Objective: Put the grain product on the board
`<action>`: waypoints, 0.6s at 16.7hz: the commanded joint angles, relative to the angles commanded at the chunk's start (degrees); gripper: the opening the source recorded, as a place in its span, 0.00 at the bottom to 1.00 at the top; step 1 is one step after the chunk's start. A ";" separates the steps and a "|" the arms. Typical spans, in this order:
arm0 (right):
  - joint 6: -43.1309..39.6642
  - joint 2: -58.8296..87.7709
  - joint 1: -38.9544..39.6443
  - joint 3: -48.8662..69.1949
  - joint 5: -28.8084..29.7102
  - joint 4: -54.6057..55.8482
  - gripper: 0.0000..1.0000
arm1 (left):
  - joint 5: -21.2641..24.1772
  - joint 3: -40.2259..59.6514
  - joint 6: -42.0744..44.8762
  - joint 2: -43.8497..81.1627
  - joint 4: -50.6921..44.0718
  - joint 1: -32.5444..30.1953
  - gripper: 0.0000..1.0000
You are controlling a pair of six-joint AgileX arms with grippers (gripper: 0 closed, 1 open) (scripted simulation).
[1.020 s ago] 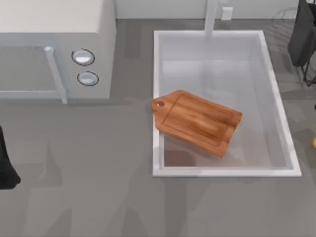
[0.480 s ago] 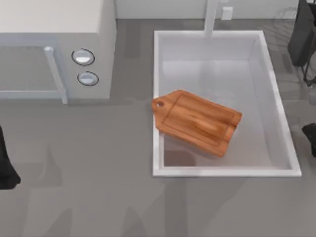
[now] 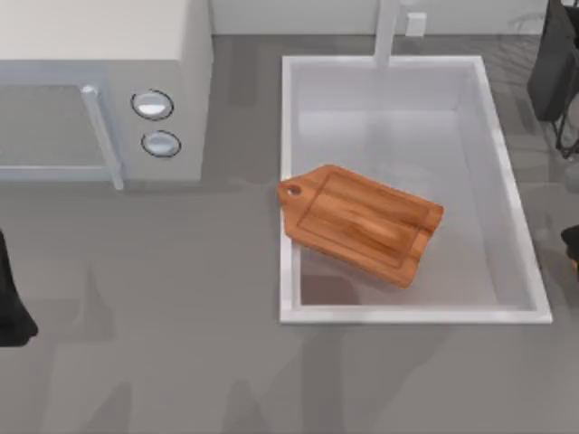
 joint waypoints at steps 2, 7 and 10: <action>0.00 0.00 0.00 0.00 0.00 0.00 0.47 | 0.00 0.00 0.00 0.00 0.00 0.00 1.00; 0.00 0.00 0.00 0.00 0.00 0.00 0.10 | 0.00 0.00 0.00 0.00 0.00 0.00 1.00; 0.00 0.00 0.00 0.00 0.00 0.00 0.00 | 0.00 0.00 0.00 0.00 0.00 0.00 1.00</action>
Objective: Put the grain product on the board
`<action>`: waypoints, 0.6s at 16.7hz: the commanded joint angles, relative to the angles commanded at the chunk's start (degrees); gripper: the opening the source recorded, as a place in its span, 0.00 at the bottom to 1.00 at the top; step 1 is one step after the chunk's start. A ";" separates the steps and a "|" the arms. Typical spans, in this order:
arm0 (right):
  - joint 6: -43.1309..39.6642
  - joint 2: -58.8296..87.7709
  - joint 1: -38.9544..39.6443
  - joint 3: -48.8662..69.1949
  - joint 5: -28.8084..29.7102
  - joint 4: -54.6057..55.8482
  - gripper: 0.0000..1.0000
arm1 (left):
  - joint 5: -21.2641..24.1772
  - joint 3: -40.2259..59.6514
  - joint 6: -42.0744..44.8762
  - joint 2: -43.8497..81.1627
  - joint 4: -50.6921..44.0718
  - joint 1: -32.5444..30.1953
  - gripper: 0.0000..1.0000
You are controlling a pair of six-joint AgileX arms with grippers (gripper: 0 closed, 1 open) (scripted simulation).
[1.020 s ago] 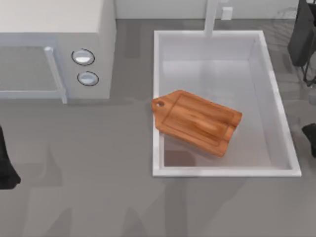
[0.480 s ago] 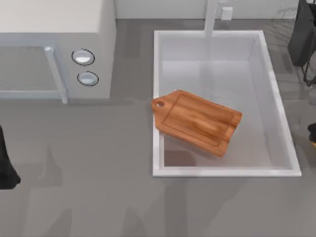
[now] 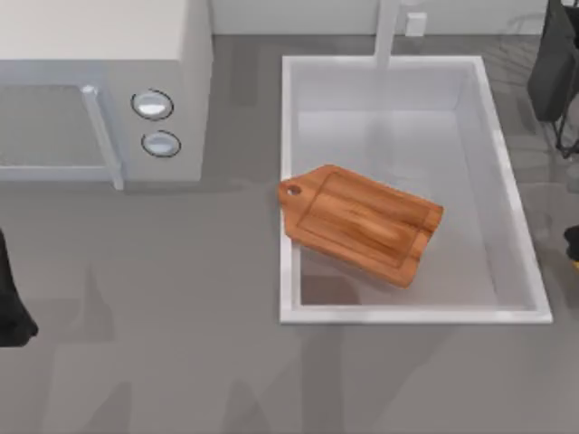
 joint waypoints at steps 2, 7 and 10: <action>0.00 0.00 0.00 0.00 0.00 0.00 0.00 | 0.00 0.00 0.00 0.00 0.00 0.00 1.00; 0.06 -0.11 0.03 0.06 0.02 -0.02 0.00 | 0.00 0.00 0.00 0.00 0.00 0.00 1.00; -0.02 -0.74 -0.01 2.01 0.02 -2.35 0.00 | 0.00 0.00 0.00 0.00 0.00 0.00 1.00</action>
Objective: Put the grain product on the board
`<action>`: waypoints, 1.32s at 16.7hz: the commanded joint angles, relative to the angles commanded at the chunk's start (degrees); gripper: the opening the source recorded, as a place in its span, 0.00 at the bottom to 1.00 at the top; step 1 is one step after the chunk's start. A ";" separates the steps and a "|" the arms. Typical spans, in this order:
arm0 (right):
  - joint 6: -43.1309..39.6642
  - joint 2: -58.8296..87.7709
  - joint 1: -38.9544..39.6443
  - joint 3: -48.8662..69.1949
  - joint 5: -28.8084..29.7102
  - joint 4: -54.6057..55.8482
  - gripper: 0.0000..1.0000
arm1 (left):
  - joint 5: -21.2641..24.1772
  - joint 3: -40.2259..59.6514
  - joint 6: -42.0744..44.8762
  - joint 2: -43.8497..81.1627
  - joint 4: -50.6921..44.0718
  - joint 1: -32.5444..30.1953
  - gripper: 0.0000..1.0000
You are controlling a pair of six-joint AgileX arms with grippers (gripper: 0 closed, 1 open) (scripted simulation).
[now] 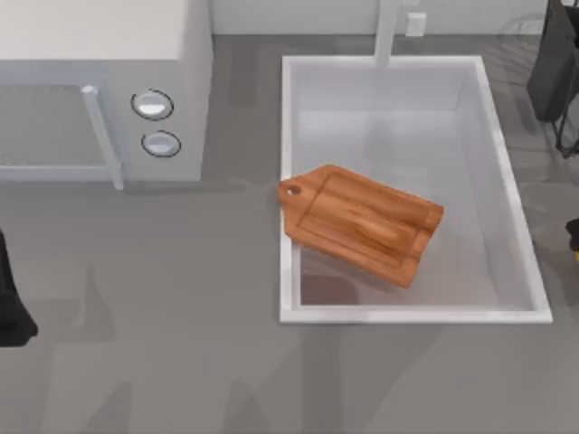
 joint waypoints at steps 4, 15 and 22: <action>-0.25 -3.03 0.02 6.44 0.00 -10.65 0.00 | 0.00 0.00 0.00 0.00 0.00 0.00 1.00; -1.50 -4.58 1.33 14.16 -0.04 -19.89 0.00 | 0.00 0.00 0.00 0.00 0.00 0.00 1.00; -15.75 13.65 15.14 39.39 0.05 -28.46 0.00 | 0.00 0.00 0.00 0.00 0.00 0.00 1.00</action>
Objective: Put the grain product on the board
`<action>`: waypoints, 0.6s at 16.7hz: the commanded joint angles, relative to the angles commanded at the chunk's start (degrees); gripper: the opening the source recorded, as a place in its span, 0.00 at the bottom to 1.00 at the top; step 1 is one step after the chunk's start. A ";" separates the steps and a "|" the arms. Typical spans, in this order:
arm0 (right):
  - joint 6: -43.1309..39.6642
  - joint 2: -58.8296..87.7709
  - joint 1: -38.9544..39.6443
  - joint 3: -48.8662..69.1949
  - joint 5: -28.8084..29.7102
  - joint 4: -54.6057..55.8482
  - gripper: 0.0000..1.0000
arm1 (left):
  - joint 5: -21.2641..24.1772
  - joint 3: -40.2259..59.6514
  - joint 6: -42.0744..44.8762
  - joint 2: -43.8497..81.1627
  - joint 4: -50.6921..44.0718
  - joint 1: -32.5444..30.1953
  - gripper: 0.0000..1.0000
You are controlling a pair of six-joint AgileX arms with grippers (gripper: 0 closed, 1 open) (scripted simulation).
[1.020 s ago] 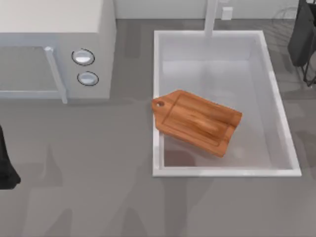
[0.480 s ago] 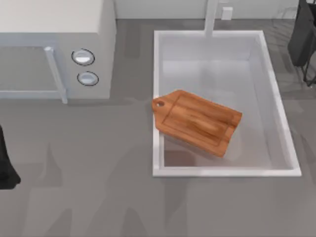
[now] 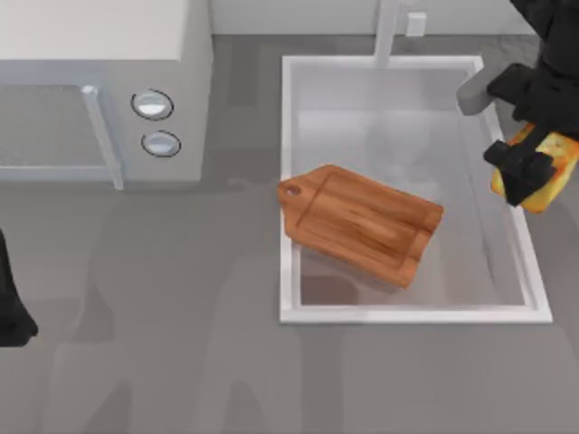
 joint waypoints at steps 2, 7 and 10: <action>-5.10 6.25 5.08 10.17 -0.02 -2.91 0.00 | 0.00 0.00 0.00 0.00 0.00 0.00 1.00; -15.73 18.26 15.91 29.00 0.04 -8.16 0.00 | 0.00 0.00 0.00 0.00 0.00 0.00 1.00; -18.73 21.33 19.01 33.27 0.15 -9.38 0.00 | 0.00 0.00 0.00 0.00 0.00 0.00 1.00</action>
